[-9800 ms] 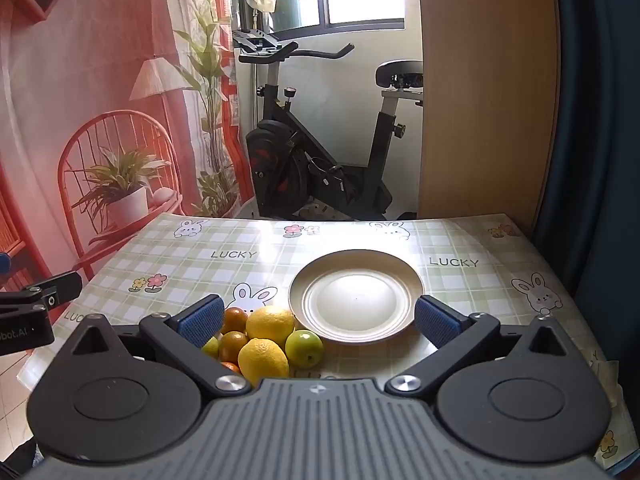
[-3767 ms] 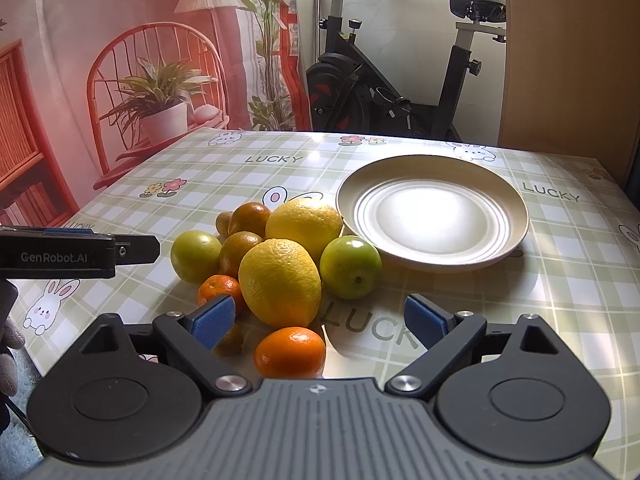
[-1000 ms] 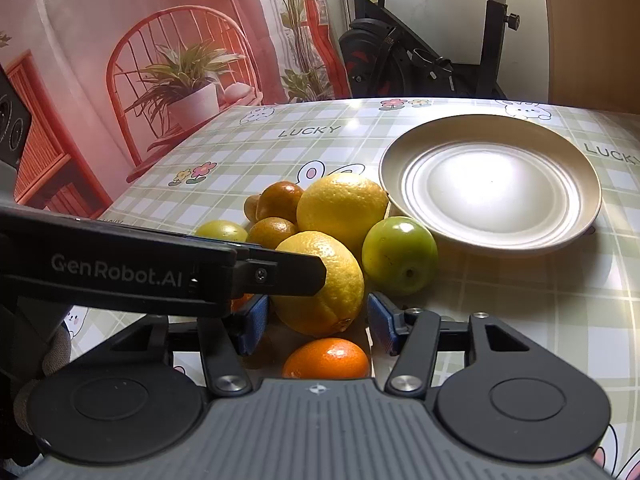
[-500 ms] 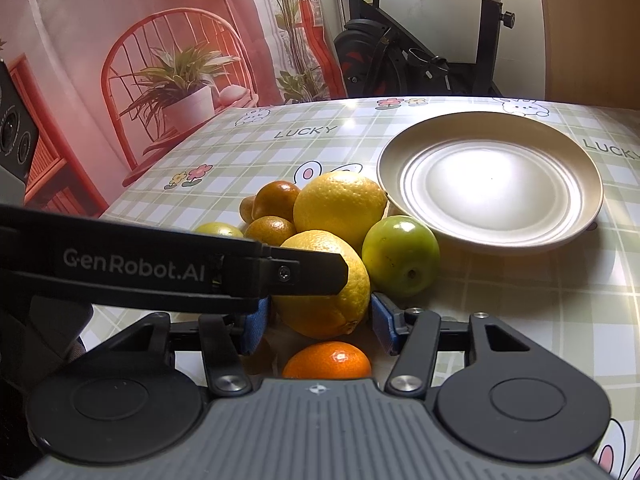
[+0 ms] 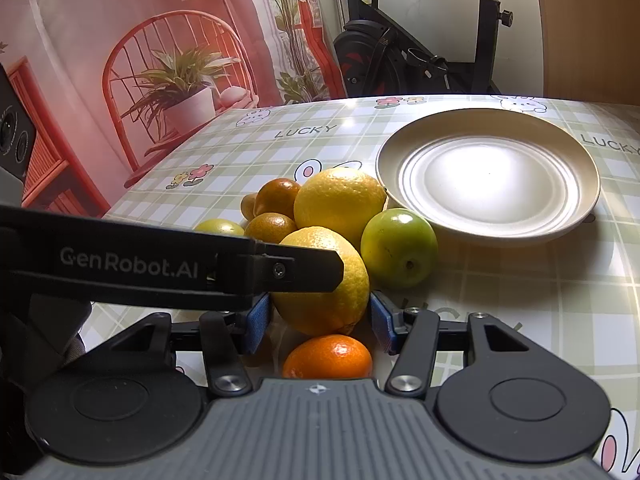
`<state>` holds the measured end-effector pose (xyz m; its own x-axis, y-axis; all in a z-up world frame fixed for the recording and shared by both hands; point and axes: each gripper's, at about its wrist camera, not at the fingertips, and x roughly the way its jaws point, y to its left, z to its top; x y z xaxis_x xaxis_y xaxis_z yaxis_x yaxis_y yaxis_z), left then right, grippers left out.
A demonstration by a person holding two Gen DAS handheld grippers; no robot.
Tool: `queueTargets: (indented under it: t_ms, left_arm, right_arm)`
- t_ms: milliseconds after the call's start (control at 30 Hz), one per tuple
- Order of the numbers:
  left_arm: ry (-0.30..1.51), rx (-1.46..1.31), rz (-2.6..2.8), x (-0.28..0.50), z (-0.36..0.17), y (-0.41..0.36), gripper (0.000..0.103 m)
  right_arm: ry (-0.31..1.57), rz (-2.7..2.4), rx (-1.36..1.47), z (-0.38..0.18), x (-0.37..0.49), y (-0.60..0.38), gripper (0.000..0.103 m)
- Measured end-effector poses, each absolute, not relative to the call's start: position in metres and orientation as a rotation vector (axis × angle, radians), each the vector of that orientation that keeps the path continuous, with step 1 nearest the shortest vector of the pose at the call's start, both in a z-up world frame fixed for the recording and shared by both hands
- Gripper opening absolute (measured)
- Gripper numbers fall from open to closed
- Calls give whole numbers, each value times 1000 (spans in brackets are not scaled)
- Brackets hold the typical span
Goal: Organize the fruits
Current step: 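Close the left gripper around a large yellow lemon, then lift the lemon with the left gripper and carry it over the plate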
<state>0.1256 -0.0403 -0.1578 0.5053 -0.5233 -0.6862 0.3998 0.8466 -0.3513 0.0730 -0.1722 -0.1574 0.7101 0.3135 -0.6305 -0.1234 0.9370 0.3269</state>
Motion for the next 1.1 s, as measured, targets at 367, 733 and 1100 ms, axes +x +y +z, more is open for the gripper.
queueTargets:
  t_ms: [367,733,1100]
  left_arm:
    - [877,-163,-569,126,-161,-40,60]
    - [863,-132,-583,121,-161,-45,58]
    - [813,-52,-567,108,-149,-53,59]
  right_arm:
    - [756,257,275,-161,71,-171,54]
    - [725,236,290,-157,71,-177,57]
    - [713,246,335,-157,70,-180,57]
